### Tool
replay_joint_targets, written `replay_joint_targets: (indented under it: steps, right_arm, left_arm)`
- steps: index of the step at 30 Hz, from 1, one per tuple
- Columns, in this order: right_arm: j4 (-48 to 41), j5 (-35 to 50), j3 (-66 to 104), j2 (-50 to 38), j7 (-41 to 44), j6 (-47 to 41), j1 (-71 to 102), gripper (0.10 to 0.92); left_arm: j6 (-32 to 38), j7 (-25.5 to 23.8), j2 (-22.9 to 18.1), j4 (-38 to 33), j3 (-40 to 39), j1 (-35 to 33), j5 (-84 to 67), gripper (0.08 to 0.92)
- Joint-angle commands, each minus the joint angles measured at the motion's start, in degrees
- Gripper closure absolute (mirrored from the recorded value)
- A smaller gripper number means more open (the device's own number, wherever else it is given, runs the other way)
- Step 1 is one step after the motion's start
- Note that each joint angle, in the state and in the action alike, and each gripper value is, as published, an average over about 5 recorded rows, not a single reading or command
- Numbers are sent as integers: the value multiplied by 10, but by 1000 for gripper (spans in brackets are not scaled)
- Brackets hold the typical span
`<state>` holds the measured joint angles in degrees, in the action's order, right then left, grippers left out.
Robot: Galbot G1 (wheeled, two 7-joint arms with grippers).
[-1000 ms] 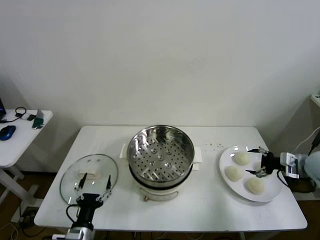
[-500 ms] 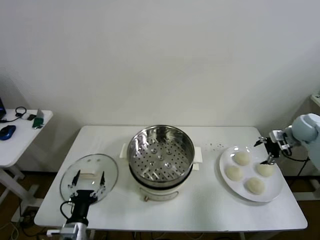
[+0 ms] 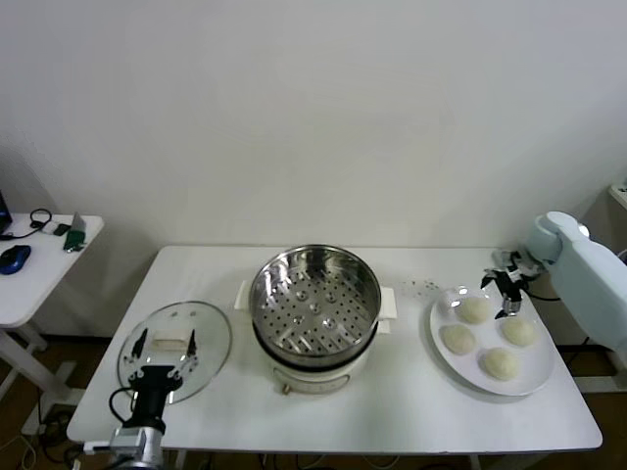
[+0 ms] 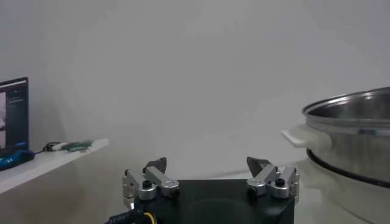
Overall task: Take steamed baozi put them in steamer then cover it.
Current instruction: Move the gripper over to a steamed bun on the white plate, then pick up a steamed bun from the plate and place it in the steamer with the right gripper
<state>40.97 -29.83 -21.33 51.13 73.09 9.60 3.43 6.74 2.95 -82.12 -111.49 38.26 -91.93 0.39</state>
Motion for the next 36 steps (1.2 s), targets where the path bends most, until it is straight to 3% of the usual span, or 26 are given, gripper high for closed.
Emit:
replay_joint_targets:
  steps: [1,17,26,36]
  right_arm:
    - [-73,-53,9,51,0,15,-17,203]
    - [-102,-102,52,78,-14,36,7,208]
    - [-106,-125,62,81,-16,49,3,314]
    - [-96,-130,69,75,-18,63,1,355]
  left_arm:
    - [-6,3,0,2,0,4,1,177]
    - [-14,9,-3,4,-1,13,-2,177]
    - [-14,11,-3,3,3,10,-8,177]
    - [-13,13,-4,1,3,7,-11,177]
